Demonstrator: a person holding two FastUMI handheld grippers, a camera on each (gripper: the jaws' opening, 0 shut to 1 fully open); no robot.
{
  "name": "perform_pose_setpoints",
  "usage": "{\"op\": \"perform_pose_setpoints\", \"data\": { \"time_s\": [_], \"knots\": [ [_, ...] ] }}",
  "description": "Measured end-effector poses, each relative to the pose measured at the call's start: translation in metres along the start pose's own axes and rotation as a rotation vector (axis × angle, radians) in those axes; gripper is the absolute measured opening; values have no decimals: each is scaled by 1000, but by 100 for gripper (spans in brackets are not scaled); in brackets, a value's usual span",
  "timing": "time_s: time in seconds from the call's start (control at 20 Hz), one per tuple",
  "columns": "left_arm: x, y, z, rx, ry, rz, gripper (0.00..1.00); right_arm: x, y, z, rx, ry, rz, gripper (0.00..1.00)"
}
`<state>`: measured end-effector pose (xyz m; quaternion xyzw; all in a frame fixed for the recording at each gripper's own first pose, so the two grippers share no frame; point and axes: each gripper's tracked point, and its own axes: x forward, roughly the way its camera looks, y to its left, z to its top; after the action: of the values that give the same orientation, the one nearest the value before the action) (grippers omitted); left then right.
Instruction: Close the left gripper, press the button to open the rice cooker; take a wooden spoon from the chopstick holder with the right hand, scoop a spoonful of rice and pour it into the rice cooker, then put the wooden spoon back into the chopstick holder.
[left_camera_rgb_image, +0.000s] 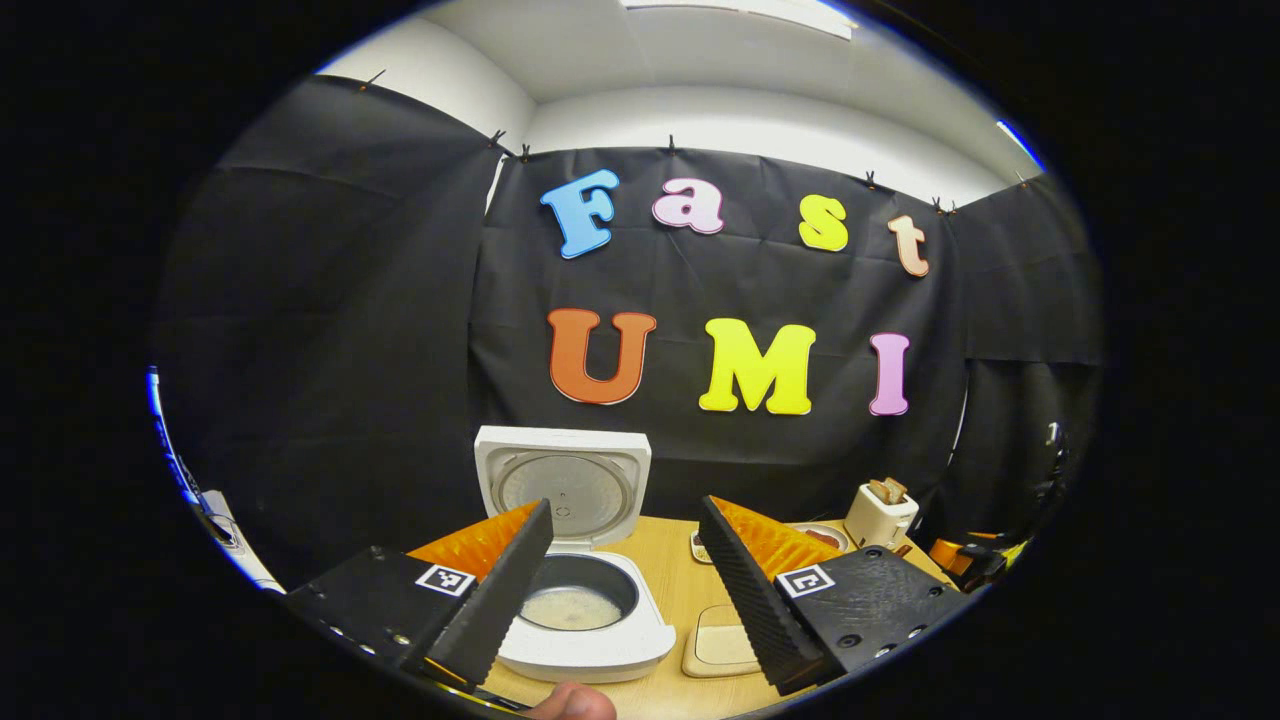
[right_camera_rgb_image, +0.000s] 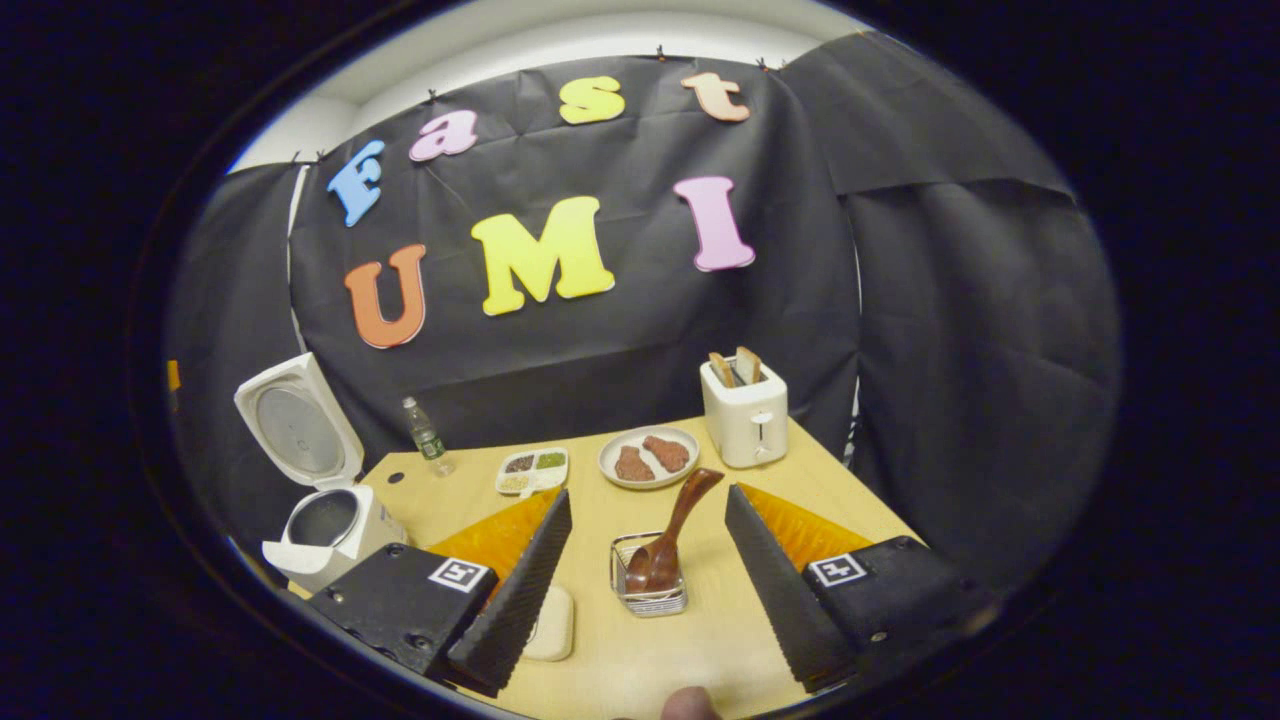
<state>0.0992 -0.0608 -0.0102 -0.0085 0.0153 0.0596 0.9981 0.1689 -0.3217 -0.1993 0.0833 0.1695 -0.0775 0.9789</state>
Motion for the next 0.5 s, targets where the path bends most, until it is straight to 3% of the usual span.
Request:
{"op": "perform_pose_setpoints", "data": {
  "time_s": [0.1,0.2,0.25,0.3,0.35,0.4,0.45,0.5],
  "knots": [
    [3,-5,3,-10,-16,20,94,29,-10,-16,18,36,10,100],
    [6,-7,4,-13,-28,46,94,59,-17,-33,51,77,27,95],
    [8,-7,1,-7,-31,59,94,73,-20,-42,74,97,31,100],
    [9,-8,-1,2,-27,68,94,88,-24,-51,89,119,32,92],
    [10,-8,-5,15,-21,79,94,102,-28,-57,109,139,33,96],
    [10,-8,-8,27,-16,90,94,113,-30,-63,120,156,38,87],
    [11,-8,-9,35,-13,94,94,125,-31,-67,128,166,43,90],
    [11,-9,-11,42,-6,99,94,136,-32,-68,138,175,46,80]
  ]
}}
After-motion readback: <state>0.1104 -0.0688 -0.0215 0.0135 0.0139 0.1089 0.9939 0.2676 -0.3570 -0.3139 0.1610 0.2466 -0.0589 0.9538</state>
